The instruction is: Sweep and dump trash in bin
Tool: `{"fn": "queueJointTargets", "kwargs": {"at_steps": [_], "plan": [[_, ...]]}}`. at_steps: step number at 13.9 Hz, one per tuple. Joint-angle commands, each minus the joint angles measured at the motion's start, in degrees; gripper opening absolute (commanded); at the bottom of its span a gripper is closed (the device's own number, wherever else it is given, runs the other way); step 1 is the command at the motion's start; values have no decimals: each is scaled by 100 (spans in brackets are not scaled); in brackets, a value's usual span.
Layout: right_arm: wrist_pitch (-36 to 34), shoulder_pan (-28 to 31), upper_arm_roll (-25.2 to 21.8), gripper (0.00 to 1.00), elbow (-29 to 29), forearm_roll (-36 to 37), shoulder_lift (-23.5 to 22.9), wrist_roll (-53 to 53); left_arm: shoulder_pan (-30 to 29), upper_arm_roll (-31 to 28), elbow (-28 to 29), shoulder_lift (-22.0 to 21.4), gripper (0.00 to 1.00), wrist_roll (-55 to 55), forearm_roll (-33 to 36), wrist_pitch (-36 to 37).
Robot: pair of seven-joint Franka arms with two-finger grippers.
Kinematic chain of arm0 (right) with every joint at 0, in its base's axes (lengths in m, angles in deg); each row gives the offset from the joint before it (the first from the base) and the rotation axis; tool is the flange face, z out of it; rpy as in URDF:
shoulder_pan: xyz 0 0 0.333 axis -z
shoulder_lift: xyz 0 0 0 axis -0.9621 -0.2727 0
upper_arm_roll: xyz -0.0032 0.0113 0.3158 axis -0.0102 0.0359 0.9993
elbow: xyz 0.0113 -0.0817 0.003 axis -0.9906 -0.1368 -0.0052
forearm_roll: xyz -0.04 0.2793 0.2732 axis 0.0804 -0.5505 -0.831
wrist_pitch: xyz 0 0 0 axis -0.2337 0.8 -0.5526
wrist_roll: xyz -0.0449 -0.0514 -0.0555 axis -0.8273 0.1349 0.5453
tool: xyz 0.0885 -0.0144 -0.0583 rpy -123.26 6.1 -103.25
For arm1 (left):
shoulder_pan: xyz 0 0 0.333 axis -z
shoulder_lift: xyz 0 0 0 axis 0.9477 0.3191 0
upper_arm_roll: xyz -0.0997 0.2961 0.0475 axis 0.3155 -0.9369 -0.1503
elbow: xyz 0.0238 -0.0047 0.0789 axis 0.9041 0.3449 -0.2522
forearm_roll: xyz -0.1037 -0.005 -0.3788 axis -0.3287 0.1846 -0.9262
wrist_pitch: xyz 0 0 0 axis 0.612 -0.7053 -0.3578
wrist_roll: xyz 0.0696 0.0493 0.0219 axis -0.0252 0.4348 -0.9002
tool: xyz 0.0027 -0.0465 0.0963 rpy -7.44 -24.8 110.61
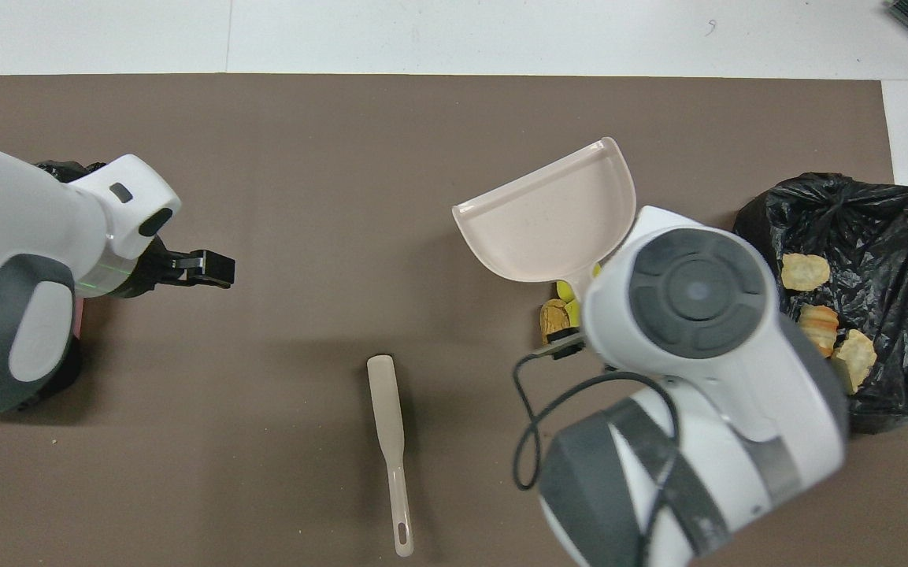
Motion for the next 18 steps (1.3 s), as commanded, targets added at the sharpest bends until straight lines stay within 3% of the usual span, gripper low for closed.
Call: {"fn": "queueJointTargets", "kwargs": {"at_steps": [1,3,5,9,11,14,18], "plan": [[218,-569,-35,0,1219,-154,-1342,-1857,-277,63,-765,208,100,-279,96,754],[481,-929,-43,0,1941,-154,-2064,-2387,-391,63,-1265,296,100,-358,105,1298],[893,-1229,-52,0,2189,-119,-2531,-2731,-445,63,-1845,445,100,-472,262,2009],[1465,-1388,-78,0,2489,21,-3191,-2891,-418,63,-1892,402,100,-675,351,2040],[1554,-1380,-52,0,2445,31,-3193,-2891,-418,63,-1874,393,100,-675,342,2030],[1895,-1284,-43,29,2043,22,-3105,-2830,-418,63,-1839,384,100,-666,316,1986],[1976,-1283,-43,35,1664,-22,-2912,-2785,-392,63,-1646,331,100,-666,281,1793]]}}
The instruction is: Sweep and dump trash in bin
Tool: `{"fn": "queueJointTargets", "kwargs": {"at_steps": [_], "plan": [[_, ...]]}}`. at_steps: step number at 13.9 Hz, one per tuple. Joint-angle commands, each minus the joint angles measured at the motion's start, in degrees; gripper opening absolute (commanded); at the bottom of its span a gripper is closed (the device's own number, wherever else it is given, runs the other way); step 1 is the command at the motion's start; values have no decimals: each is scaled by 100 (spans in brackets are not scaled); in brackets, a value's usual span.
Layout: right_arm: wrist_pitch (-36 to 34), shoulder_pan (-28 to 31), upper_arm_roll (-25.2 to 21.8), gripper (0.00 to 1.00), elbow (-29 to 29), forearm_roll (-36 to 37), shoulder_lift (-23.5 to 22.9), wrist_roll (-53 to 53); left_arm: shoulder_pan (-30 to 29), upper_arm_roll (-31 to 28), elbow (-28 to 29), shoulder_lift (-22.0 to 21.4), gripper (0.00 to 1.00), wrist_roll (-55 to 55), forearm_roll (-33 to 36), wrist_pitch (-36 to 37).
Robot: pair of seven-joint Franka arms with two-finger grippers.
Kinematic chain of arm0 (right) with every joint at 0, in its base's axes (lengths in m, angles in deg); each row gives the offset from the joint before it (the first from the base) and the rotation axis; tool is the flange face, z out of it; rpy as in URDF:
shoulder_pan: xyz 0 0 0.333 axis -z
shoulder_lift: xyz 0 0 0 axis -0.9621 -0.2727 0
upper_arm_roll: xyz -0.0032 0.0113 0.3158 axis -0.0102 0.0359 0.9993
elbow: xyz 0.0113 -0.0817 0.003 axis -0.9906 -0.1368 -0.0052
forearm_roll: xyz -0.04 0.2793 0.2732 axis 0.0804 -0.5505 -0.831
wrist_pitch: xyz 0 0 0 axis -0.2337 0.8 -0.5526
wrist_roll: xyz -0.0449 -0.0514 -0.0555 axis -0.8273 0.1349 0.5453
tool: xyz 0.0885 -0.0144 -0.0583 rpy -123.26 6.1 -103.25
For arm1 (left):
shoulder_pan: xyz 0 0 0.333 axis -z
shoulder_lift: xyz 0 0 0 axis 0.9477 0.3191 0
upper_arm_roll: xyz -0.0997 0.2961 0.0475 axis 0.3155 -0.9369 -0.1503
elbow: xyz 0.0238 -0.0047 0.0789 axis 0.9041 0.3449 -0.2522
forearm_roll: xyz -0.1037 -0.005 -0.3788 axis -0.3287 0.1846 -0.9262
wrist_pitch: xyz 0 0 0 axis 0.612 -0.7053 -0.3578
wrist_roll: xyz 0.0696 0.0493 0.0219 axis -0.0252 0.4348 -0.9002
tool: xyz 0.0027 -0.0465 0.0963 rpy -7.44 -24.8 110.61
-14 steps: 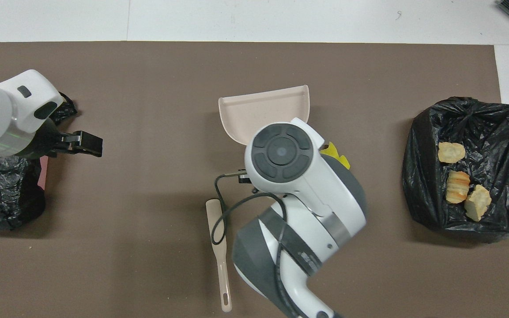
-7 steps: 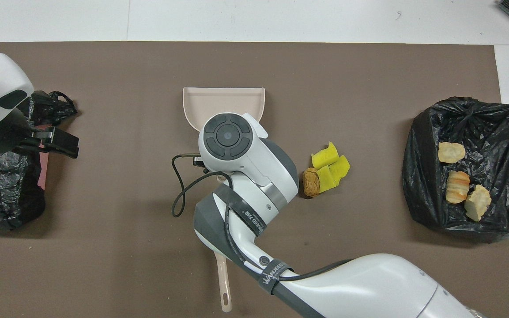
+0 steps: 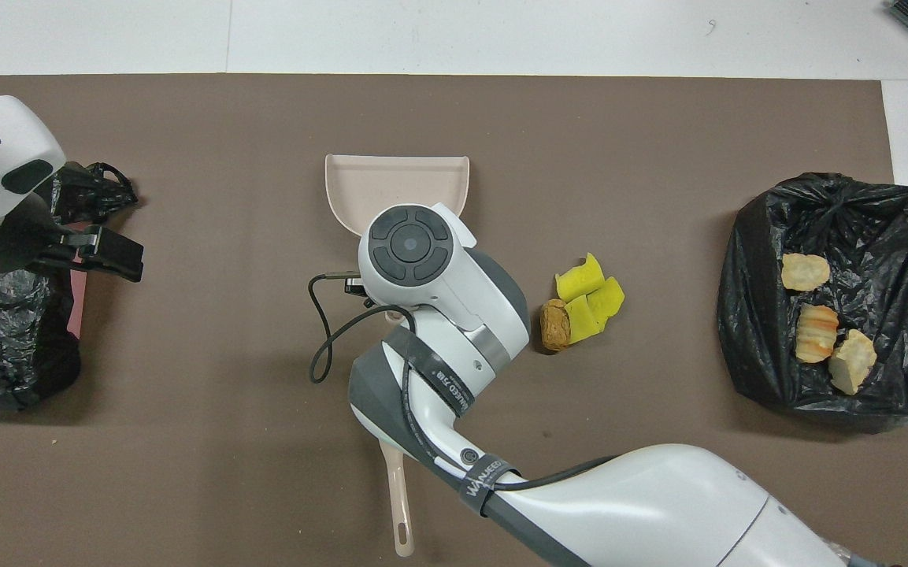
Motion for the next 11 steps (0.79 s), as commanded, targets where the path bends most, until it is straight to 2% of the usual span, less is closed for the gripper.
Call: {"fn": "queueJointTargets", "kwargs": {"at_steps": [1,2,3,6,8,11], "plan": [[126,52,17,38,-386,-15,261,27,-5,32,102,-13,100,-74,26,-178],[30,52,17,61,-352,29,261,36,4,32,111,-13,100,-65,26,-213],[-6,9,17,100,-351,46,322,123,13,40,102,4,100,-74,18,-222],[-408,43,25,100,-701,-93,1049,351,39,40,111,109,100,-13,-158,-546],[-568,0,52,100,-1367,-513,1752,466,118,58,146,258,100,5,-193,-731],[-262,-342,61,100,-2571,-945,2552,510,539,58,216,601,100,478,-220,-1301]]}}
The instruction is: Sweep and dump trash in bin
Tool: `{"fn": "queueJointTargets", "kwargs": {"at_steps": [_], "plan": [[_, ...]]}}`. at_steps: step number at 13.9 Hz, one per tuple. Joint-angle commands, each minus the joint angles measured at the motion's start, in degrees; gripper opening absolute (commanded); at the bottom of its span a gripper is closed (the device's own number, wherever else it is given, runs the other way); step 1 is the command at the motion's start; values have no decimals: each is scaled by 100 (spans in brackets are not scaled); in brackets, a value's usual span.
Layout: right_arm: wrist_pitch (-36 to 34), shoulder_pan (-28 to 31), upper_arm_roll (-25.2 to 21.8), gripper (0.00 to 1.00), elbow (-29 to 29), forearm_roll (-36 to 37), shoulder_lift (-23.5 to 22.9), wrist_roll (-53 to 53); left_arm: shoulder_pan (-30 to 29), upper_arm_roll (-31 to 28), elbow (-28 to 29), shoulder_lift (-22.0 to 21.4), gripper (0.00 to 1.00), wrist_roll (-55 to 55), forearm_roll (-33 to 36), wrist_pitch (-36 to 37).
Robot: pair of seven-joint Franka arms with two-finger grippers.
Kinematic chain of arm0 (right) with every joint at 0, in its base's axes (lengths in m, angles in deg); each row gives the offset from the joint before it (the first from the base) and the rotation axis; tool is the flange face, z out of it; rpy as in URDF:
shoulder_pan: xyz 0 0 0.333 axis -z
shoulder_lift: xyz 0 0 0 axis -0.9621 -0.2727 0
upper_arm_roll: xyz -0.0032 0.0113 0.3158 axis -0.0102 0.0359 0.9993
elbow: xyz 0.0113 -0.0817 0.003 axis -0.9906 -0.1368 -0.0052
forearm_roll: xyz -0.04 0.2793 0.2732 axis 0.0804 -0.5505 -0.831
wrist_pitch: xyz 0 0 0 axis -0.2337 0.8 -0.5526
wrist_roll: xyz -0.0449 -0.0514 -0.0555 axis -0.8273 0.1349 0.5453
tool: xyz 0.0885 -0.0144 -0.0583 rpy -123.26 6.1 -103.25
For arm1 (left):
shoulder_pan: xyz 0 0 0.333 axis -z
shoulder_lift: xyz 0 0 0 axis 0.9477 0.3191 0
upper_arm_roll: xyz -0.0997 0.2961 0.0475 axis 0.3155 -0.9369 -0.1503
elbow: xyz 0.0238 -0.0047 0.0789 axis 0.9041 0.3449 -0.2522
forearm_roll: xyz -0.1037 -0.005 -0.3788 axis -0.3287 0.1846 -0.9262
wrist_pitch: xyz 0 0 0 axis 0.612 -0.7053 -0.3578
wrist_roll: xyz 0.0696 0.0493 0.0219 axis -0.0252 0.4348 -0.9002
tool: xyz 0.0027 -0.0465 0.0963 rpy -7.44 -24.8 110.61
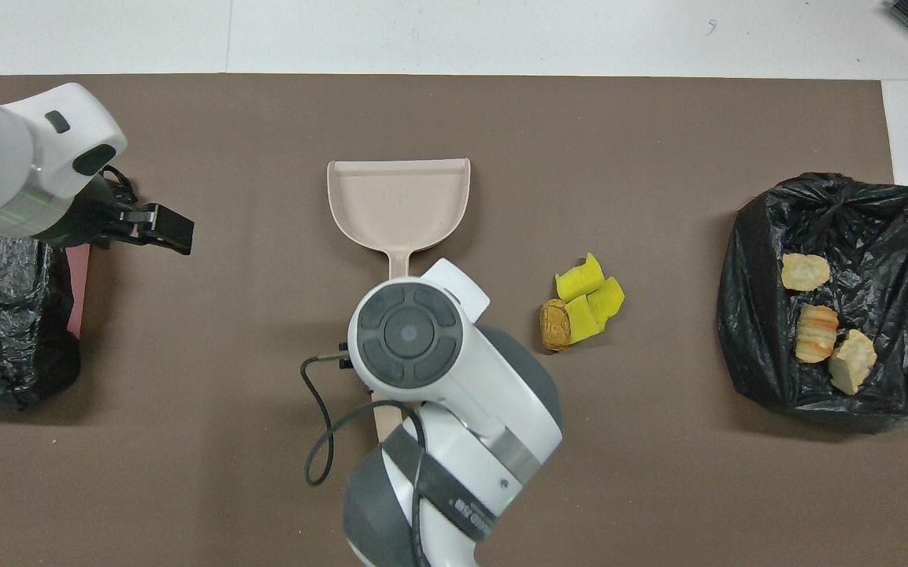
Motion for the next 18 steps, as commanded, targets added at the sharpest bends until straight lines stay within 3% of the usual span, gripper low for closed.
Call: {"fn": "queueJointTargets", "kwargs": {"at_steps": [1,3,5,8,10,13,14,15,16,17,18], "plan": [[615,-216,-23,100,-1502,-383,898,207,410,-57,191,183,100,446,-44,-553],[1037,-548,-23,100,-2224,-611,1164,436,848,-57,245,481,100,884,-44,-922],[1205,-735,-23,100,-2490,-691,1085,436,1191,-66,271,728,100,1412,-35,-1247],[1617,-1103,-23,100,-2806,-911,1059,331,1596,-57,700,746,100,1799,-35,-1748],[1698,-1130,-23,100,-2869,-920,1024,322,1860,-57,947,886,100,2160,-35,-2336],[1716,-1148,-23,100,-2860,-920,944,366,2159,-39,1114,1045,100,2485,-44,-2610],[1716,-1148,-23,90,-2860,-912,936,375,2212,-39,1132,1123,100,2600,-44,-2716],[1716,-1148,-23,64,-2852,-911,927,375,2308,-39,1132,1263,96,2697,-44,-2812],[1716,-1148,-23,39,-2851,-911,927,384,2309,-39,1132,1282,78,2724,-44,-2892],[1716,-1139,-23,26,-2851,-911,927,401,2309,-39,1132,1291,56,2733,-44,-2901],[1724,-1139,-23,20,-2851,-920,927,392,2309,-39,1132,1291,22,2698,-44,-2867]]}}
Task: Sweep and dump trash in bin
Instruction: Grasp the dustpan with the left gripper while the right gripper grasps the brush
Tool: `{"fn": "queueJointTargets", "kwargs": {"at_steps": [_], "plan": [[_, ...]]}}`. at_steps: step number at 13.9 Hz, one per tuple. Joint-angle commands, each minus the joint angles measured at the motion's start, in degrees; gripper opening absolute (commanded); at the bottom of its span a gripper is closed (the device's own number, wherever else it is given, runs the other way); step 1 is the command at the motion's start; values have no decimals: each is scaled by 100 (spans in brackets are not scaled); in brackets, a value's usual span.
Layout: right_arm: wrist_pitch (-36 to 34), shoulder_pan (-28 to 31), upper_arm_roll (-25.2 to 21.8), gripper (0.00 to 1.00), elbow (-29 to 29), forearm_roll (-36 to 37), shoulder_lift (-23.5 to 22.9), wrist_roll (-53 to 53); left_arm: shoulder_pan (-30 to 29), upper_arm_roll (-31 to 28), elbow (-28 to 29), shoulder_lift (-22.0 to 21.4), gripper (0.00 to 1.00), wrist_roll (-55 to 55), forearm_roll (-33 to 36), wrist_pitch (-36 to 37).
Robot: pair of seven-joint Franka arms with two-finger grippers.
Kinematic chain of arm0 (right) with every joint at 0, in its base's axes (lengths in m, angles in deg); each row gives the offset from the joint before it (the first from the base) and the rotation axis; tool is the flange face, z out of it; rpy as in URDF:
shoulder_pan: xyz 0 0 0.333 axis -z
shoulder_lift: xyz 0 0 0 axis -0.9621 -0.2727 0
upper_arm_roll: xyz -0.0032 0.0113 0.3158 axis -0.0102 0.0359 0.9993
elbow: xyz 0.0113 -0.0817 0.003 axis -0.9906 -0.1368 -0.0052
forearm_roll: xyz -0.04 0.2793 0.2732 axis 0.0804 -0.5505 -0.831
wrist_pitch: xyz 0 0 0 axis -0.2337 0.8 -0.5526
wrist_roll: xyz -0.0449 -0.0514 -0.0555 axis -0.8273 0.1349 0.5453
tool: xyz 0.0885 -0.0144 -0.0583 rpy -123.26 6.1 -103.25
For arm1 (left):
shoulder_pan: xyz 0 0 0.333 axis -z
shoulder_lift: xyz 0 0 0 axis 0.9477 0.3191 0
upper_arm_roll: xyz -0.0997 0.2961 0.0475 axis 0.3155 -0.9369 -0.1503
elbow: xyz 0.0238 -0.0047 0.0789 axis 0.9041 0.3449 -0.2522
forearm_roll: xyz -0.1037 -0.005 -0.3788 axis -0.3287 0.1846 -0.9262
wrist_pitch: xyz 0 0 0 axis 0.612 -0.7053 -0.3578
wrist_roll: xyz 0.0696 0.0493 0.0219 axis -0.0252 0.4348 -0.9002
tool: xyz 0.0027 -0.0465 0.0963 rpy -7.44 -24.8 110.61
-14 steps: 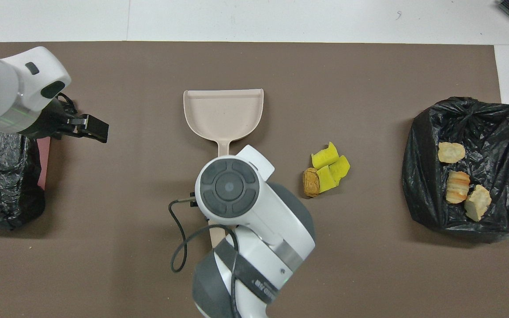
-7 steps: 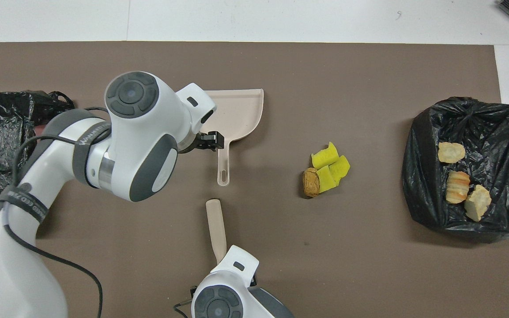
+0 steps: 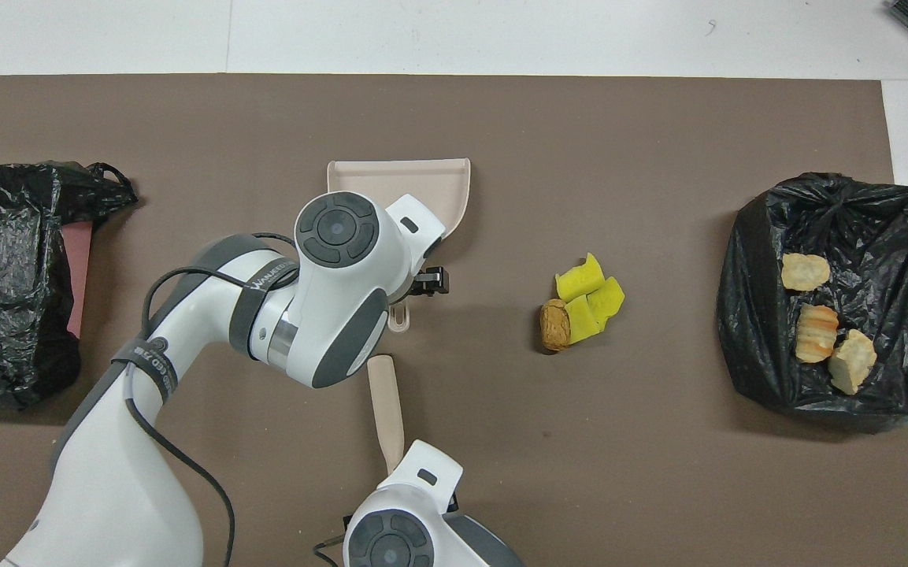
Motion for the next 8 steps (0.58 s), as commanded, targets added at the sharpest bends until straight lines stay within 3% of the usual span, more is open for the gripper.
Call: {"fn": "queueJointTargets", "kwargs": {"at_steps": [1,2,8], "plan": [[150,22,-12,14,-80,-170,29,203,46,-94,84,-32,0,-30,-32,-121],[159,13,-12,0,-80,-170,29,177,38,-94,84,-41,0,-83,-23,-60],[-366,83,-56,0,131,-56,116,194,-313,-112,-196,-269,0,-741,3,624]]}}
